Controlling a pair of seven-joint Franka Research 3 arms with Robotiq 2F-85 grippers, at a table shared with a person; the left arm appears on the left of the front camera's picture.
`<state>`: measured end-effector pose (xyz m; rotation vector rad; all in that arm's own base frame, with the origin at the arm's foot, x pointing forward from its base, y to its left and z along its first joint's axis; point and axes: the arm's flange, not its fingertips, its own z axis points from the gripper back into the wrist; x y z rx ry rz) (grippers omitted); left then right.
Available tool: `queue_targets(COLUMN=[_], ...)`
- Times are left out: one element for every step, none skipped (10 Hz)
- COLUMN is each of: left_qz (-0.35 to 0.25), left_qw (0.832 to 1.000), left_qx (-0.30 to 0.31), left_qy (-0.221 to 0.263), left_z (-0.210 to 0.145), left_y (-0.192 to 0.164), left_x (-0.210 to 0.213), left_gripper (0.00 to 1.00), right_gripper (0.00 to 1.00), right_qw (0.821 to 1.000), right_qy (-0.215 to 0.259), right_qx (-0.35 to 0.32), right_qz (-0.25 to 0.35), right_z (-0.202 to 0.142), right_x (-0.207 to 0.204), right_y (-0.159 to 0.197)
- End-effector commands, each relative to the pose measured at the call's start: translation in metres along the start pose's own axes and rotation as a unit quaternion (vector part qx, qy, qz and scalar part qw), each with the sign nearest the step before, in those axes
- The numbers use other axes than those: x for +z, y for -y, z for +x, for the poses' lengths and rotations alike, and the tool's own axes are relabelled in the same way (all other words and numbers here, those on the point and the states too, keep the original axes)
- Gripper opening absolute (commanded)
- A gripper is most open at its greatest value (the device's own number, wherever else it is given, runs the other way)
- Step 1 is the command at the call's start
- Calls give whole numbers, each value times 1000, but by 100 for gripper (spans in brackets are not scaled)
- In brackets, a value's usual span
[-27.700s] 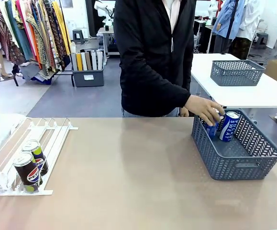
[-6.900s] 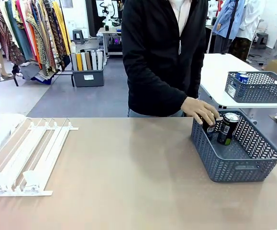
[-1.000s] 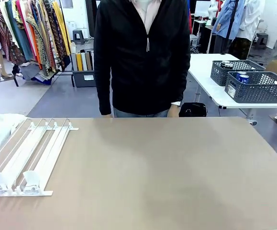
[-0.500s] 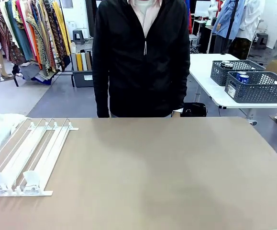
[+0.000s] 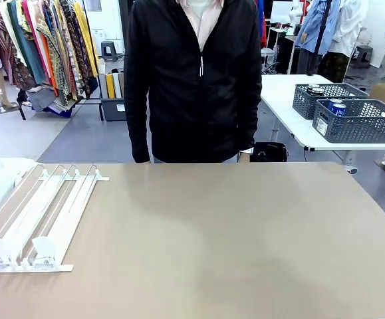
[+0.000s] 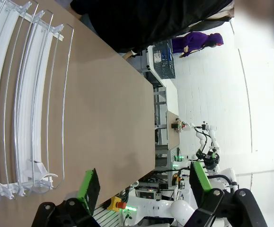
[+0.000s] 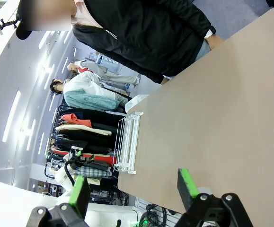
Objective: Retrieve and store the cans from the dispenser.
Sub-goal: Pick up one can from the Automatic Can Dispenser and place it in the middle of the table.
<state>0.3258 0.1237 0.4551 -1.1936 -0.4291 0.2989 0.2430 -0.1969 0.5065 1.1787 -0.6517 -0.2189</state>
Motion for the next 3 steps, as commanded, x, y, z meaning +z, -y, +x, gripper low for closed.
queue_targets(left_qz=[-1, -1, -1], left_qw=[1000, 1000, 1000], left_qx=[5, 5, 5], left_qy=[-2, -2, -2], left_z=[-1, -1, -1], left_y=[3, 3, 3], left_x=[1, 1, 1], left_gripper=[100, 100, 100], right_gripper=[100, 100, 100], right_qw=[1000, 1000, 1000], right_qy=[8, 8, 8], right_qx=[13, 13, 13], right_qz=[12, 12, 12], right_z=[3, 3, 3], right_x=[-1, -1, -1], right_y=[-2, -2, -2])
